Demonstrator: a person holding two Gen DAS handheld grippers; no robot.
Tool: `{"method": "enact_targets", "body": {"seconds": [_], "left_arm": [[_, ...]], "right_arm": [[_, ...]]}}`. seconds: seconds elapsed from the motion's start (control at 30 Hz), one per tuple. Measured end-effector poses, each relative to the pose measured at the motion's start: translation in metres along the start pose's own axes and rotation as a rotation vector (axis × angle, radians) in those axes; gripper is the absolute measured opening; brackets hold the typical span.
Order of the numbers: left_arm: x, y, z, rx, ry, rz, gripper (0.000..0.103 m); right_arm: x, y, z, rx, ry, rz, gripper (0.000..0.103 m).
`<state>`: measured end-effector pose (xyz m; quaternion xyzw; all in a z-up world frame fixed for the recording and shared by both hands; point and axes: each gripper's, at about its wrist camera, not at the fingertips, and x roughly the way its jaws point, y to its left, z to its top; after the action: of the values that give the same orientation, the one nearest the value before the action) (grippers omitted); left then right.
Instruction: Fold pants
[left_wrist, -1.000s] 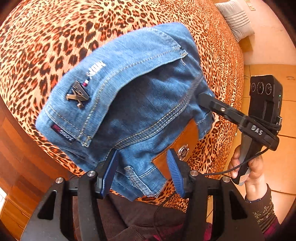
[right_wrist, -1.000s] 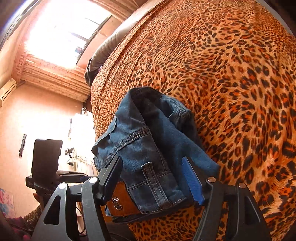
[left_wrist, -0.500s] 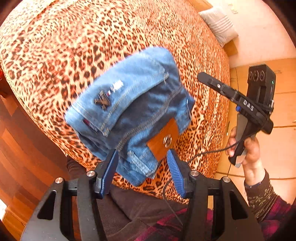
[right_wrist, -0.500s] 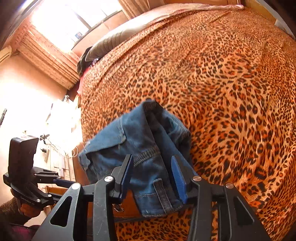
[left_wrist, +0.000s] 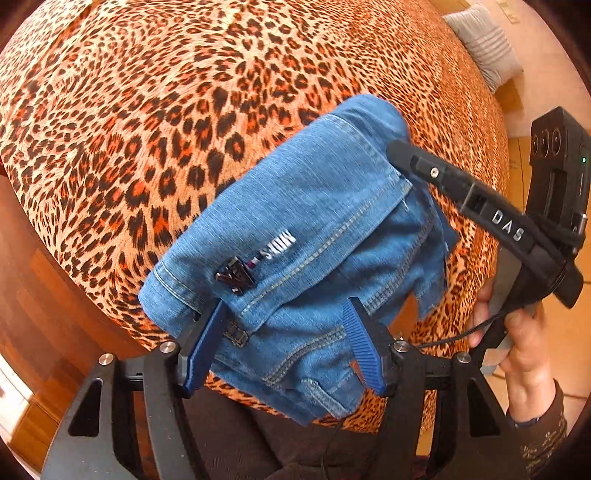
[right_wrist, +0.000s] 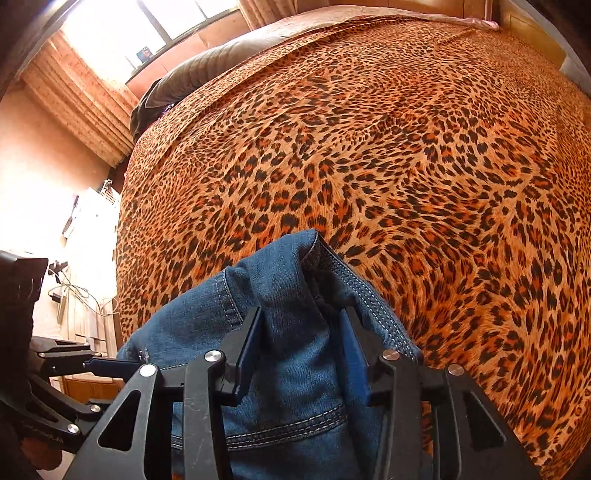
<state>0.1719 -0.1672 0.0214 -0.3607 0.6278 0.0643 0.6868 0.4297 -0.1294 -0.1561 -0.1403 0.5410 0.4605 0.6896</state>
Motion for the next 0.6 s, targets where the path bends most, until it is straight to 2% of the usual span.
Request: {"method": "enact_targets", "body": {"seconds": [0.13,0.23,0.3,0.37,0.43,0.5,0.6], "left_arm": [[-0.019,-0.002,-0.005,0.033,0.014,-0.032,0.065],[-0.013,-0.011,0.001,0.053,0.025,-0.029,0.065],[0.004,-0.021,0.005,0.071,0.061,0.006,0.065],[0.022,-0.032,0.008,0.105,0.092,0.070,0.065],[0.032,-0.040,0.009,0.139,0.107,0.128,0.065],[0.029,-0.049,0.010,0.167,0.110,0.151,0.065],[0.011,-0.061,0.012,0.241,0.072,0.171,0.065]], "right_arm": [[-0.054,-0.003,-0.019,0.047,-0.082,0.068,0.046],[-0.079,-0.006,-0.050,0.078,-0.116,0.127,0.047],[-0.076,-0.008,-0.073,0.085,-0.092,0.099,0.044],[-0.055,-0.014,-0.092,0.119,-0.022,0.060,0.044],[-0.036,-0.025,-0.106,0.161,0.030,0.015,0.040],[-0.044,-0.028,-0.110,0.208,-0.018,0.033,0.037],[-0.076,-0.033,-0.113,0.268,-0.110,0.042,0.042]]}}
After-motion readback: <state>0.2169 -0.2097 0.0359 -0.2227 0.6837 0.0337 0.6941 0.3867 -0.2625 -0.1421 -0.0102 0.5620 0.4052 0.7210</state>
